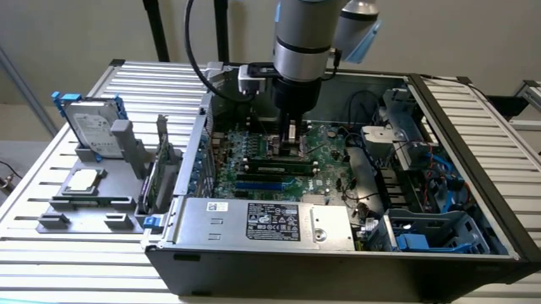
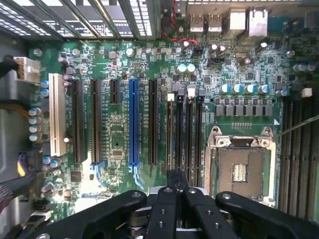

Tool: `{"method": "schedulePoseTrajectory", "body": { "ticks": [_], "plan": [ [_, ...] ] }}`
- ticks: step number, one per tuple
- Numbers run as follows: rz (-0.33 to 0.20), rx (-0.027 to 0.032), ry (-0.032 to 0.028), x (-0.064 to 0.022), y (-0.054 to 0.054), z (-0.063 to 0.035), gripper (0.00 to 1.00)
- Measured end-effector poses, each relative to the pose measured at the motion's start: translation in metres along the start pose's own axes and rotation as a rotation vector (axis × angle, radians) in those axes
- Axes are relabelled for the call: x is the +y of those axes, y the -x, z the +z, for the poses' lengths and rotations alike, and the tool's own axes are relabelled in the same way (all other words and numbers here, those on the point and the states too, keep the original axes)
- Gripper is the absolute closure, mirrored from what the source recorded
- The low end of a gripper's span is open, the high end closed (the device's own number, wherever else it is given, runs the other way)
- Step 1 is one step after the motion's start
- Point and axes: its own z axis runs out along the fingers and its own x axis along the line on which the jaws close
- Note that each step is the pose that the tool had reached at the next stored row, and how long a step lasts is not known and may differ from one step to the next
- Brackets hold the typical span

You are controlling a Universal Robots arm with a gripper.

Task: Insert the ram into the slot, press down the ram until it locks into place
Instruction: 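Press down the ram until it locks into place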

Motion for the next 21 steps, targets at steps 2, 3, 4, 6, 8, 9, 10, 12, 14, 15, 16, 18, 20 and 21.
{"method": "schedulePoseTrajectory", "body": {
  "ticks": [2, 3, 4, 6, 8, 9, 10, 12, 14, 15, 16, 18, 20, 21],
  "plan": [
    [0.000, 0.0000, 0.0007, -0.0001, 0.000, -0.0091, 0.89],
    [0.000, -0.0001, 0.0008, 0.0000, 0.000, -0.0139, 0.89],
    [0.000, 0.0000, 0.0009, 0.0001, 0.000, -0.0184, 0.89],
    [0.000, -0.0001, 0.0009, 0.0001, 0.000, -0.0215, 0.89],
    [0.000, -0.0002, 0.0008, 0.0001, 0.000, -0.0214, 0.89],
    [0.000, -0.0002, 0.0008, 0.0001, 0.000, -0.0215, 0.89],
    [0.000, -0.0001, 0.0009, 0.0001, 0.000, -0.0215, 0.89],
    [0.000, -0.0001, 0.0008, 0.0001, 0.000, -0.0215, 0.89],
    [0.000, -0.0002, 0.0009, 0.0001, 0.000, -0.0215, 0.89],
    [0.000, -0.0002, 0.0009, 0.0001, 0.000, -0.0215, 0.89],
    [0.000, -0.0002, 0.0009, 0.0001, 0.000, -0.0215, 0.89],
    [0.000, -0.0002, 0.0008, 0.0001, 0.000, -0.0215, 0.89],
    [0.000, -0.0001, 0.0008, 0.0001, 0.000, -0.0215, 0.89],
    [0.000, -0.0001, 0.0009, 0.0001, 0.000, -0.0215, 0.89]
  ]
}}
